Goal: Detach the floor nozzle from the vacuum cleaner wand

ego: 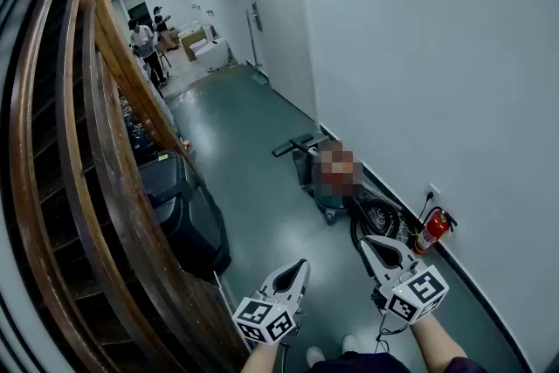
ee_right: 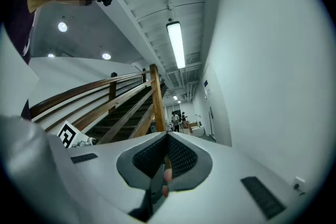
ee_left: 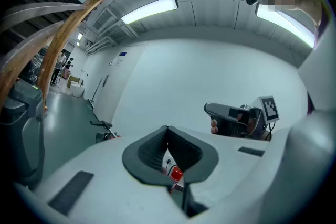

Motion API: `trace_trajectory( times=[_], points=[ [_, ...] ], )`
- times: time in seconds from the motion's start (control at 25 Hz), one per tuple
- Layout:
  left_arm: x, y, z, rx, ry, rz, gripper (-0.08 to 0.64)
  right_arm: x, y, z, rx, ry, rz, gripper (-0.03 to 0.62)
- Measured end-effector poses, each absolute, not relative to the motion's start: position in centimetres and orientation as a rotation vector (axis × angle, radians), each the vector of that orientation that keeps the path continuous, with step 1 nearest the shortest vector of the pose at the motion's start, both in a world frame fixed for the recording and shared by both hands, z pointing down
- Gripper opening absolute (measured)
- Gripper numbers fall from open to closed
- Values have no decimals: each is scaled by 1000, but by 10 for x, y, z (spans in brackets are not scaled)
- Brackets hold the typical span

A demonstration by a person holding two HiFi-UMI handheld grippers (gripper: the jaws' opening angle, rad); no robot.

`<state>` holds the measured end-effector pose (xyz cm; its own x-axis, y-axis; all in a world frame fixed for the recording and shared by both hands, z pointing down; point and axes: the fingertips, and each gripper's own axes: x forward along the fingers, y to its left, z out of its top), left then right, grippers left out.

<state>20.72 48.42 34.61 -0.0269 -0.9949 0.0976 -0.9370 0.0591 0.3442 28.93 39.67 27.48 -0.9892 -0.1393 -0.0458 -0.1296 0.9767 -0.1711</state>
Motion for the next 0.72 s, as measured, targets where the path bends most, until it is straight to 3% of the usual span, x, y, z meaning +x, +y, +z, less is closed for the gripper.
trace_trajectory(
  times=[0.72],
  points=[
    [216,470,323,1963,-2116,-230,5,297,387,288,-169,3091,-266,17]
  ],
)
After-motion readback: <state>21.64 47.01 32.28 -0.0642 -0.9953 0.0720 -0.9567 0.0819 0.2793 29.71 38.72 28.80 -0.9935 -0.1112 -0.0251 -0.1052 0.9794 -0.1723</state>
